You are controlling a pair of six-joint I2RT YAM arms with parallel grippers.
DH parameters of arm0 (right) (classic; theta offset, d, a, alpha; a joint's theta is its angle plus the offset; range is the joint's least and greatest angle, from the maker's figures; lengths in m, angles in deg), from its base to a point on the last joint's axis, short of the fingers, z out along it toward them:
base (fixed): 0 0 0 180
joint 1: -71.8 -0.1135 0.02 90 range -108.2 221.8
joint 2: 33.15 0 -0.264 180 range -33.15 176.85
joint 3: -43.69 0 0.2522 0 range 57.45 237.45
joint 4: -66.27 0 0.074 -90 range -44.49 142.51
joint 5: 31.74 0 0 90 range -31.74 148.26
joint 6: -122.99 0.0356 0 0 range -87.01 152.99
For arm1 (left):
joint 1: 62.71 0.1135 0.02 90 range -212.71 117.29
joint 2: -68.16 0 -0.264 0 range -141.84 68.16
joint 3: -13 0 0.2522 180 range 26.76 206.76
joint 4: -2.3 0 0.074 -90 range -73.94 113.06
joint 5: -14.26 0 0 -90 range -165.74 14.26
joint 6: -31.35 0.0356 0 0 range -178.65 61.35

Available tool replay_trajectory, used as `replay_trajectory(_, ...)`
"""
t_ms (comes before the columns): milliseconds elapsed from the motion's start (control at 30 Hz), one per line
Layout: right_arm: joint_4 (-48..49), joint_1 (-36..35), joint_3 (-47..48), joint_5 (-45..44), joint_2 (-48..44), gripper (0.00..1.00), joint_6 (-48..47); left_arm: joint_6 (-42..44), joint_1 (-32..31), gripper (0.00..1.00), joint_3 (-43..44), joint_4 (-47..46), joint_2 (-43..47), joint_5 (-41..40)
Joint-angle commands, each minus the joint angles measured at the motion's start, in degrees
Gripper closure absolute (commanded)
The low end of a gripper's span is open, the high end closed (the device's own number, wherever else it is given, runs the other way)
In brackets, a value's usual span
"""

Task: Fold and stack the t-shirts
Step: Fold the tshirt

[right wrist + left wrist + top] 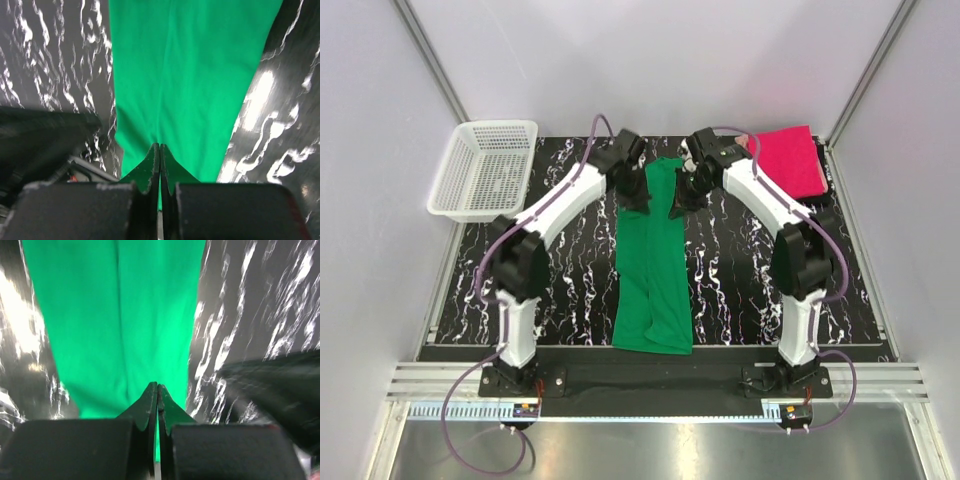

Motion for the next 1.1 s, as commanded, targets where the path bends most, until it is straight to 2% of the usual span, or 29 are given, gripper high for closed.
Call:
replay_trajectory(0, -3.75, 2.61, 10.83, -1.40, 5.09, 1.00, -3.07, 3.03, 4.87, 1.00, 15.50, 7.53, -8.07, 2.87)
replay_trajectory(100, -6.73, 5.68, 20.95, 0.87, 13.96, 1.00, -1.32, 0.66, 8.74, 1.00, 25.97, 8.59, -17.11, 5.95)
replay_trajectory(167, -6.74, 6.57, 28.39, 3.42, 19.06, 1.00, -0.44, -0.40, 10.33, 1.00, 31.41, 8.59, -20.12, 7.70)
replay_trajectory(300, -9.02, 7.37, 42.05, 3.08, 27.32, 1.00, 1.32, -1.81, 13.14, 1.00, 37.06, 8.07, -27.67, 9.99)
replay_trajectory(467, -9.90, 8.51, 54.52, 8.35, 39.72, 1.00, 6.85, -3.13, 14.73, 1.00, 39.09, 6.48, -32.08, 13.85)
replay_trajectory(733, -8.23, 10.18, 55.69, 10.02, 44.65, 1.00, 10.02, -7.00, 16.84, 1.00, 41.11, 2.18, -35.95, 16.50)
replay_trajectory(1067, -5.07, 10.53, 57.36, 7.56, 46.68, 1.00, 9.41, -7.97, 18.16, 1.00, 43.22, -1.34, -39.20, 13.61)
